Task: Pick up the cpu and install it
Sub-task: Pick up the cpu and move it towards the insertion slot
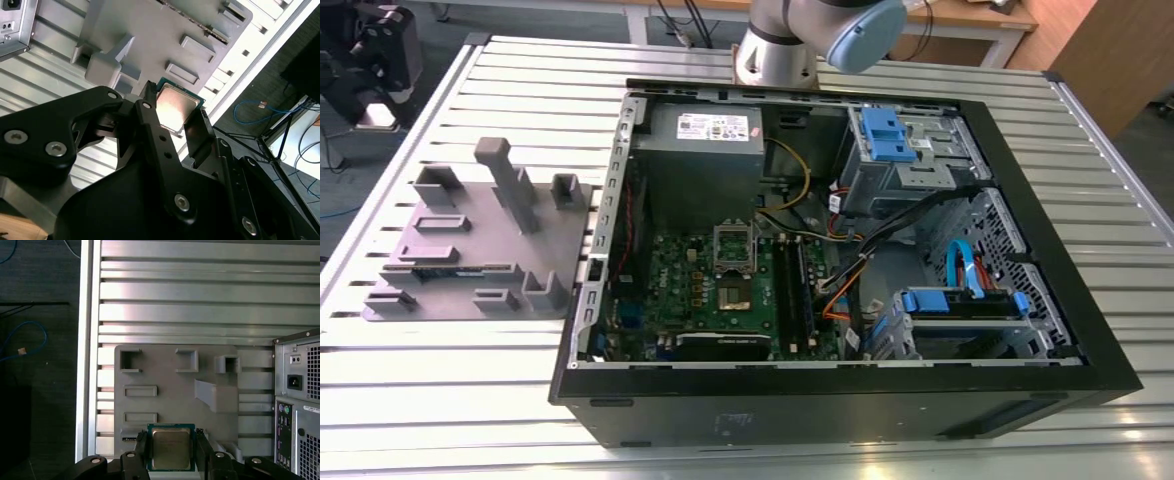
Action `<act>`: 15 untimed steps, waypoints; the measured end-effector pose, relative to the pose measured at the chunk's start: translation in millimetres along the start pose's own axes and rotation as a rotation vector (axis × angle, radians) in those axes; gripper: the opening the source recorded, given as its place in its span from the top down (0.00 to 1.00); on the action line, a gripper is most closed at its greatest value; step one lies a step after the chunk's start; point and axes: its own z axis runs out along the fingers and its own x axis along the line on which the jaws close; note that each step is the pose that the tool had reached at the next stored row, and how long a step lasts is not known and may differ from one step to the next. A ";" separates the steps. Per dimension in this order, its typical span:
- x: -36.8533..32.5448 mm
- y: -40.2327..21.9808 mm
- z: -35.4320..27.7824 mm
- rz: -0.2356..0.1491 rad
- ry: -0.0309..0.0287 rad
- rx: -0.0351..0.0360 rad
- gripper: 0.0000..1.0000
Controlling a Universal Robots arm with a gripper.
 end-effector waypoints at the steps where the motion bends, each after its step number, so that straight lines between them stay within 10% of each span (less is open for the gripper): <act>1: -0.9 0.0 0.0 0.000 0.0000 0.0000 0.53; 15: -12.6 0.0 0.1 0.000 0.0000 0.0000 0.53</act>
